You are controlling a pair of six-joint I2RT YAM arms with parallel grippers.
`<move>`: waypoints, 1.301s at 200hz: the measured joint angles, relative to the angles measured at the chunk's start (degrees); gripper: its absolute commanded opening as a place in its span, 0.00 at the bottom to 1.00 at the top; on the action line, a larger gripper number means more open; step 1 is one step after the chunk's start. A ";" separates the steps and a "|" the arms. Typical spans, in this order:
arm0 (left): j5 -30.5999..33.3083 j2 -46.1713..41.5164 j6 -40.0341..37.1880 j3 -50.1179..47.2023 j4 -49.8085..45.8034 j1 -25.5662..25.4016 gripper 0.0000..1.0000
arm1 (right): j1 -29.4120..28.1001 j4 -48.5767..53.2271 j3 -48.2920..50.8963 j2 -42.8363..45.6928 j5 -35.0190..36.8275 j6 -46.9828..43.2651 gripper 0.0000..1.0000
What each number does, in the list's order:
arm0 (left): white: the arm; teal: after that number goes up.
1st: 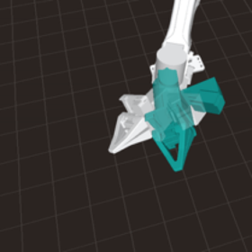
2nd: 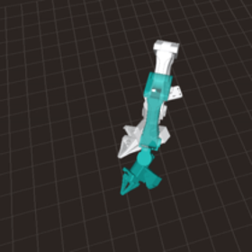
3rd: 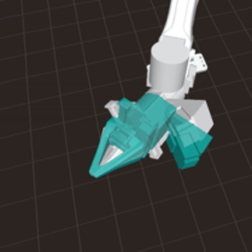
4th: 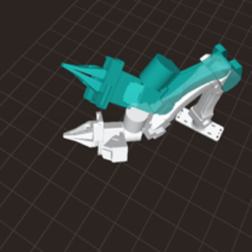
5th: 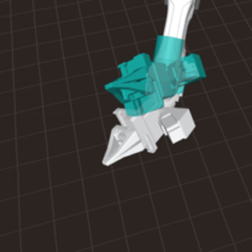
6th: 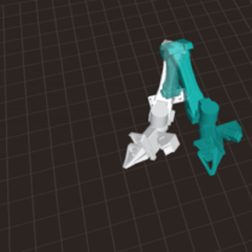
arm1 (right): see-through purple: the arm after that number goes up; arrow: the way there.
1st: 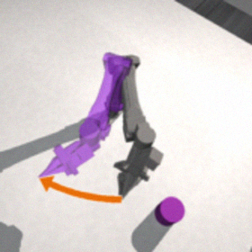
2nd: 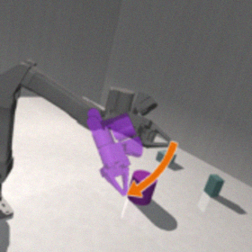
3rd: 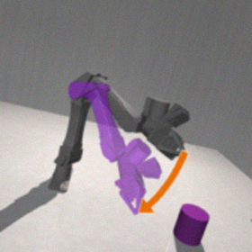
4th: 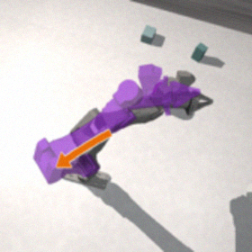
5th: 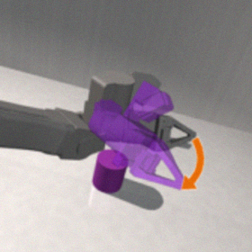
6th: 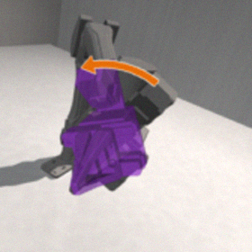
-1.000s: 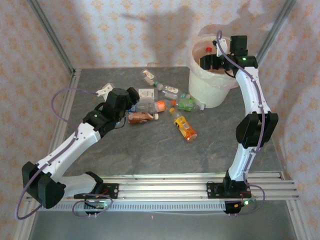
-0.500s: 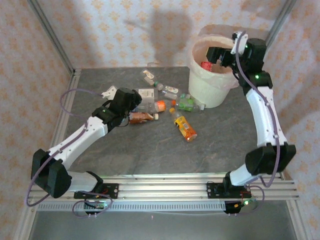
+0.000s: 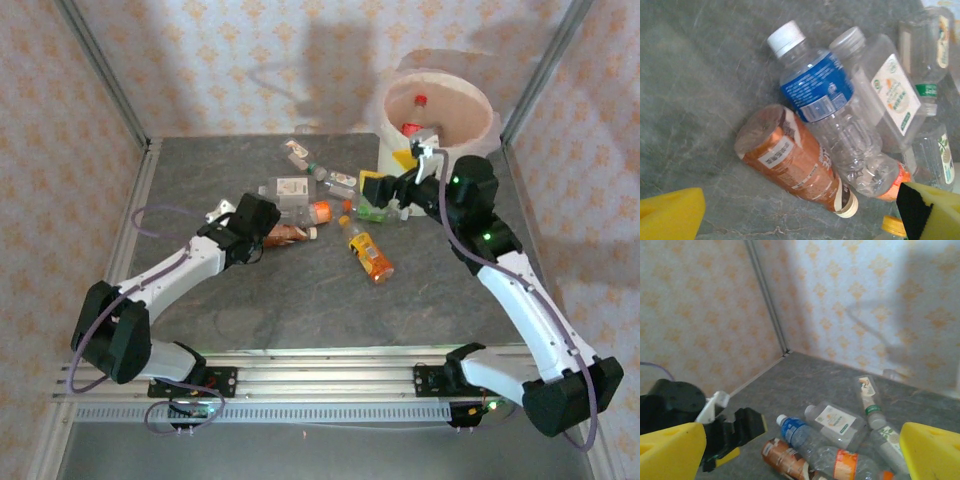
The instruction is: Put the plastic bottles in the bin
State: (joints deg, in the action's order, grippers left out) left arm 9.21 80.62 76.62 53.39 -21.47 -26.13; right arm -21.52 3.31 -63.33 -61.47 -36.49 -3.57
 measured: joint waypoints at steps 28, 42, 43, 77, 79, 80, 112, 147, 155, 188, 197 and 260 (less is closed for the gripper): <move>-2.16 3.15 4.55 -1.16 3.04 0.02 1.00 | -1.46 -0.81 2.10 0.04 0.09 0.15 0.99; -3.26 4.70 6.32 -1.09 3.89 0.04 1.00 | -1.73 -0.90 3.10 0.02 0.24 1.01 0.99; -3.30 4.76 6.40 -1.07 3.87 0.04 1.00 | -1.70 -0.92 3.17 0.02 0.28 1.03 0.99; -5.70 8.81 10.40 -1.05 5.55 0.04 1.00 | -1.97 -1.70 4.96 0.02 1.11 4.42 0.99; -5.77 8.96 10.54 -1.05 5.68 0.04 1.00 | -1.97 -1.77 5.05 0.02 1.16 4.63 0.99; -5.79 9.16 10.62 -1.05 5.81 0.04 1.00 | -1.97 -1.81 5.09 0.04 1.18 4.72 0.99; -5.25 12.11 11.87 -0.37 6.80 0.04 1.00 | -2.10 -4.72 8.50 0.26 1.99 10.71 0.99; -2.73 14.43 11.85 3.13 6.69 0.04 0.97 | -2.80 -5.97 12.15 0.26 1.99 16.41 0.99; -2.58 14.64 11.85 3.23 6.95 0.04 0.96 | -2.84 -6.01 12.52 0.31 1.99 17.22 0.99; -2.54 17.22 11.96 3.23 7.28 0.04 0.94 | -2.86 -6.08 13.31 0.68 2.16 19.21 0.99; -2.54 17.94 12.07 3.21 7.39 0.04 0.93 | -2.86 -6.25 13.31 0.68 2.21 19.47 0.99; -1.77 18.75 11.50 -0.50 14.49 -0.02 0.82 | -2.86 -6.56 13.31 0.46 2.23 20.15 0.99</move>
State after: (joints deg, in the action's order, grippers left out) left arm 7.44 99.37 88.12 52.88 -6.98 -26.15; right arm -24.38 -3.25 -50.02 -61.01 -34.26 16.58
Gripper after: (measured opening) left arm 0.838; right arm 0.993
